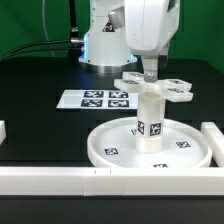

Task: Assemble round table

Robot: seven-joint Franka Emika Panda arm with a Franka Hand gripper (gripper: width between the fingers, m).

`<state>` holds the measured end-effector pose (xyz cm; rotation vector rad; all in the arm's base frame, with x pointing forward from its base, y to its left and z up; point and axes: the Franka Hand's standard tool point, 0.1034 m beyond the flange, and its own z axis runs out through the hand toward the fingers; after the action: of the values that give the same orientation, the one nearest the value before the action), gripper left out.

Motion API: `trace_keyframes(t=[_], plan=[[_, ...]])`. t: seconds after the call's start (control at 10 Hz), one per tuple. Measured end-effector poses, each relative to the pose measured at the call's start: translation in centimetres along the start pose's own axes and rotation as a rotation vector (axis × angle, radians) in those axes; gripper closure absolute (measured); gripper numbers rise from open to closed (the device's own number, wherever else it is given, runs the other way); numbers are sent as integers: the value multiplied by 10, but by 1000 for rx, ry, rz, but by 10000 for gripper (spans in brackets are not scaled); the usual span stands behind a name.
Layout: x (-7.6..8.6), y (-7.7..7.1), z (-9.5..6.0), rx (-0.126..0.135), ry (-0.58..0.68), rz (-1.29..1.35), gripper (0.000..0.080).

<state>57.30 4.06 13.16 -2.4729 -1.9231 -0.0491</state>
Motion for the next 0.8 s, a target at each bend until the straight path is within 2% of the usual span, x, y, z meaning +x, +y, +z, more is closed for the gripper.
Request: trace_keyframes(t=[0.3,0.8], plan=[[-2,-8,9,9,-3,2,150],[-4,-10,23,17,-8,4,150]])
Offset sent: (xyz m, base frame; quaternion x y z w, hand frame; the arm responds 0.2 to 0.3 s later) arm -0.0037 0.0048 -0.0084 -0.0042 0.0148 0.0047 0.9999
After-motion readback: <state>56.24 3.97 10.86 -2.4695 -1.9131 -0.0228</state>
